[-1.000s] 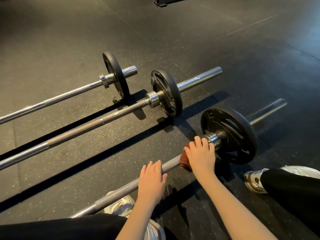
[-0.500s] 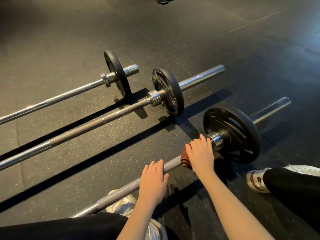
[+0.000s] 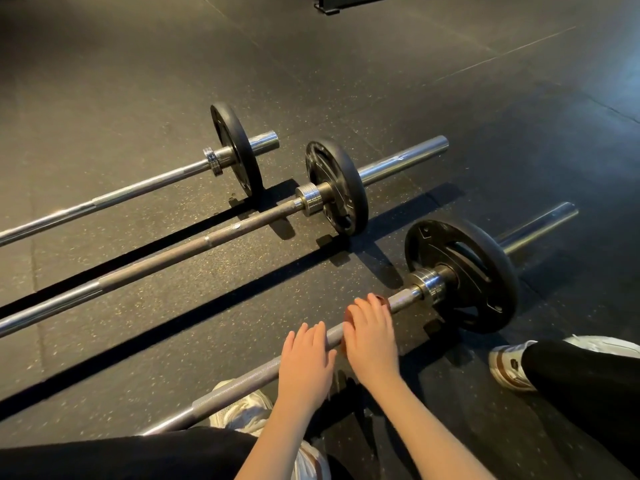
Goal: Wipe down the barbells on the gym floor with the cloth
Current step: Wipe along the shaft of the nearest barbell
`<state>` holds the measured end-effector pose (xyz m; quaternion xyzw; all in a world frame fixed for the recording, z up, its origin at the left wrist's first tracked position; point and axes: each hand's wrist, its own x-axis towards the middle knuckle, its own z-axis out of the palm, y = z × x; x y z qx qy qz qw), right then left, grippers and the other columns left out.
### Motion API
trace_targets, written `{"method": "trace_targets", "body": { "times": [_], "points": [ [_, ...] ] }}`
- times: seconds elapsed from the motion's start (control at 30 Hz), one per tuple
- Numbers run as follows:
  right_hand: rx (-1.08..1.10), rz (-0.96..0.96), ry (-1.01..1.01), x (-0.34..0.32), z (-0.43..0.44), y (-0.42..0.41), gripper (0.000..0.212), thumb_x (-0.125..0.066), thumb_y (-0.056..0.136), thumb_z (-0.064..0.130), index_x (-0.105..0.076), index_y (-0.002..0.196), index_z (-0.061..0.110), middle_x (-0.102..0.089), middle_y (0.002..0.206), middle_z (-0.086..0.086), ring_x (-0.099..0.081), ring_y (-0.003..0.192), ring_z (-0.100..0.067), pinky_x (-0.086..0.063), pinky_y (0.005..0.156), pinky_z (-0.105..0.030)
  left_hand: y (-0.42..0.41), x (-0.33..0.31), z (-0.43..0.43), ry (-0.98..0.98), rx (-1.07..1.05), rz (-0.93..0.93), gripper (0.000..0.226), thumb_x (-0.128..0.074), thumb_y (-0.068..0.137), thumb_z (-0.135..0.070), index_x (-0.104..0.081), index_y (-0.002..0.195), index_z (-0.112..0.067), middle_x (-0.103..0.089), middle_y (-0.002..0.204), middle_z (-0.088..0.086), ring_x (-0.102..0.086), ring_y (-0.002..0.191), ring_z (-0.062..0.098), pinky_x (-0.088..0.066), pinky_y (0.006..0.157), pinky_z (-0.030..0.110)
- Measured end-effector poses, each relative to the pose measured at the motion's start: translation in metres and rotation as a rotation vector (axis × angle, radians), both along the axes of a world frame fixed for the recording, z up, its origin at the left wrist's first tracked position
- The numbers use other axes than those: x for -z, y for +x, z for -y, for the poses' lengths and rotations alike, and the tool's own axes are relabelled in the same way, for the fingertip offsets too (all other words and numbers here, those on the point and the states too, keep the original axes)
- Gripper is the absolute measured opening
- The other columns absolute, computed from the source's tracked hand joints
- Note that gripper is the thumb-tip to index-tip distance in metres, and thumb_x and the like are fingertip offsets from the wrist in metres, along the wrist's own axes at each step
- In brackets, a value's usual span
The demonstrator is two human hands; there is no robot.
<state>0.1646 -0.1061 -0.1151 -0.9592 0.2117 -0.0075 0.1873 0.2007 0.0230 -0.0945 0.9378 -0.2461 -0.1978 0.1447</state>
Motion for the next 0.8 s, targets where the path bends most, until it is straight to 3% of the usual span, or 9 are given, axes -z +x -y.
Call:
{"method": "trace_targets", "body": {
  "times": [0.1,0.2,0.3,0.37,0.47,0.53,0.57,0.7,0.8],
  "points": [
    [-0.216,-0.046,-0.009,-0.007,0.030,0.005,0.030,-0.040,0.098,0.035,-0.058,0.118,0.021,-0.056,0.129,0.002,-0.036,0.138,-0.018,-0.022,0.118,-0.036,0.002,0.000,0.000,0.010,0.035,-0.002,0.052,-0.035,0.102,-0.035,-0.022,0.150,-0.018,-0.031,0.153,-0.004,-0.018,0.145,0.017,-0.006,0.119,0.035],
    [-0.066,-0.037,-0.073,-0.009,0.063,0.009,0.022,-0.052,0.096,0.032,-0.060,0.113,0.021,-0.058,0.120,0.003,-0.044,0.128,-0.020,-0.029,0.112,-0.037,0.002,-0.001,-0.004,0.018,0.049,-0.003,0.048,-0.037,0.102,-0.033,-0.026,0.146,-0.019,-0.037,0.148,-0.005,-0.022,0.142,0.018,-0.009,0.119,0.036],
    [0.177,0.014,-0.025,-0.005,0.028,0.004,0.035,-0.044,0.101,0.027,-0.052,0.133,0.017,-0.045,0.147,-0.002,-0.022,0.146,-0.024,-0.007,0.120,-0.039,-0.002,0.000,-0.006,0.016,0.035,0.009,0.039,-0.040,0.100,-0.031,-0.034,0.137,-0.020,-0.043,0.141,-0.005,-0.030,0.137,0.018,-0.014,0.119,0.038],
    [0.105,0.007,0.010,0.001,-0.003,-0.001,0.040,-0.037,0.103,0.028,-0.047,0.140,0.016,-0.037,0.153,-0.001,-0.015,0.149,-0.023,0.000,0.119,-0.037,-0.003,-0.001,-0.005,0.007,0.011,0.014,0.036,-0.043,0.100,-0.030,-0.037,0.134,-0.021,-0.044,0.140,-0.005,-0.031,0.136,0.018,-0.014,0.119,0.039],
    [-0.192,-0.015,-0.051,-0.004,0.012,-0.003,0.035,-0.041,0.101,0.034,-0.054,0.130,0.021,-0.049,0.141,0.001,-0.032,0.142,-0.021,-0.017,0.120,-0.038,-0.003,-0.003,-0.008,0.007,0.008,0.018,0.043,-0.042,0.100,-0.029,-0.032,0.142,-0.022,-0.039,0.146,-0.006,-0.028,0.139,0.016,-0.011,0.120,0.040],
    [-0.222,-0.021,-0.072,-0.007,0.041,0.004,0.028,-0.040,0.097,0.038,-0.058,0.114,0.025,-0.056,0.121,0.006,-0.044,0.125,-0.016,-0.033,0.113,-0.036,-0.002,-0.003,-0.013,0.026,0.028,0.024,0.047,-0.041,0.100,-0.030,-0.028,0.145,-0.021,-0.034,0.150,-0.005,-0.025,0.140,0.016,-0.009,0.119,0.039],
    [-0.166,-0.029,-0.087,-0.006,0.052,0.008,0.030,-0.038,0.097,0.040,-0.058,0.113,0.025,-0.056,0.121,0.007,-0.043,0.124,-0.016,-0.034,0.111,-0.037,-0.002,-0.003,-0.016,0.036,0.034,0.020,0.049,-0.041,0.100,-0.030,-0.026,0.146,-0.020,-0.031,0.152,-0.004,-0.023,0.142,0.017,-0.007,0.119,0.039],
    [0.113,-0.007,-0.021,0.002,0.006,0.001,0.044,-0.042,0.101,0.031,-0.044,0.142,0.016,-0.035,0.155,-0.003,-0.015,0.149,-0.023,-0.006,0.121,-0.041,-0.007,-0.003,-0.019,0.036,0.023,0.042,0.054,-0.045,0.098,-0.023,-0.025,0.147,-0.020,-0.029,0.154,-0.004,-0.021,0.143,0.016,-0.006,0.120,0.038],
    [-0.115,0.007,-0.010,-0.001,-0.024,-0.007,0.042,-0.042,0.101,0.030,-0.047,0.140,0.016,-0.040,0.151,-0.002,-0.022,0.147,-0.023,-0.006,0.120,-0.037,-0.009,-0.004,-0.017,0.038,0.003,0.052,0.056,-0.046,0.097,-0.020,-0.025,0.149,-0.020,-0.028,0.155,-0.004,-0.021,0.144,0.015,-0.006,0.121,0.040]
  ]
}}
